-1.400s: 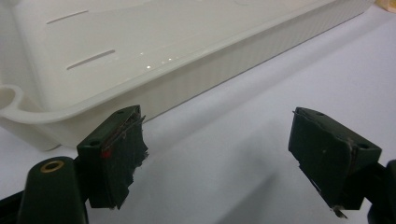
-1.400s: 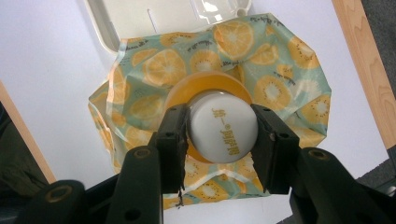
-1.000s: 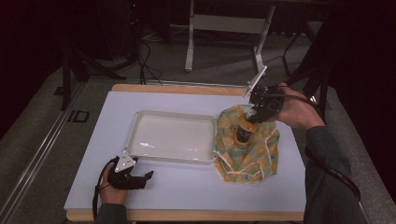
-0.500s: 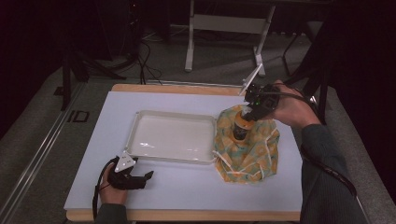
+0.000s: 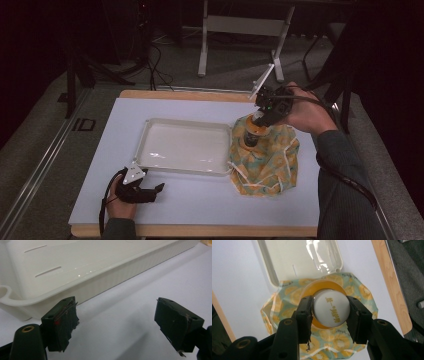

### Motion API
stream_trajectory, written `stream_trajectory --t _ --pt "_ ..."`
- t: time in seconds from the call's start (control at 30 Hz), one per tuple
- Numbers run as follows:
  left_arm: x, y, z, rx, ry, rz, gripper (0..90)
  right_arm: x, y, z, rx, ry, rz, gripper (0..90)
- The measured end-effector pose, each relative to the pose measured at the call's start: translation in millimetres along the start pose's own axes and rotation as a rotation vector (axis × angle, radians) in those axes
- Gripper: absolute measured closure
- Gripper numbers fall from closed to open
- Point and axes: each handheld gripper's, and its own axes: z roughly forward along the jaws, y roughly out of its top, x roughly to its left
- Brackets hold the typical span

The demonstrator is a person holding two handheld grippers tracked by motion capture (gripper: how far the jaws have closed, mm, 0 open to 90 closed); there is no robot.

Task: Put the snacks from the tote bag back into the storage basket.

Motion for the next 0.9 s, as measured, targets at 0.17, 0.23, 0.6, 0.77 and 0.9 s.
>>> stream_trajectory --t 0.17,0.23,0.6,0.77,0.9 --pt "-0.1 -0.1 -0.1 -0.001 0.0 0.0 18.7 2.5 7.4 -1.2 -0.007 0.003 -0.011 58.9" --pt "-0.1 -0.1 -0.1 -0.001 0.0 0.0 18.7 3.7 10.3 -1.0 -0.006 0.003 -0.017 58.9" --pt "0.1 -0.1 -0.3 -0.002 -0.001 0.0 18.7 11.8 26.5 -0.5 -0.02 0.023 -0.059 58.9" --pt "0.8 -0.5 -1.1 -0.009 -0.002 -0.009 18.7 15.8 33.5 -2.1 -0.036 0.037 -0.063 58.9" --pt "0.7 -0.5 -1.1 -0.01 -0.002 -0.008 18.7 19.5 38.7 -2.2 -0.041 0.053 -0.063 59.0"
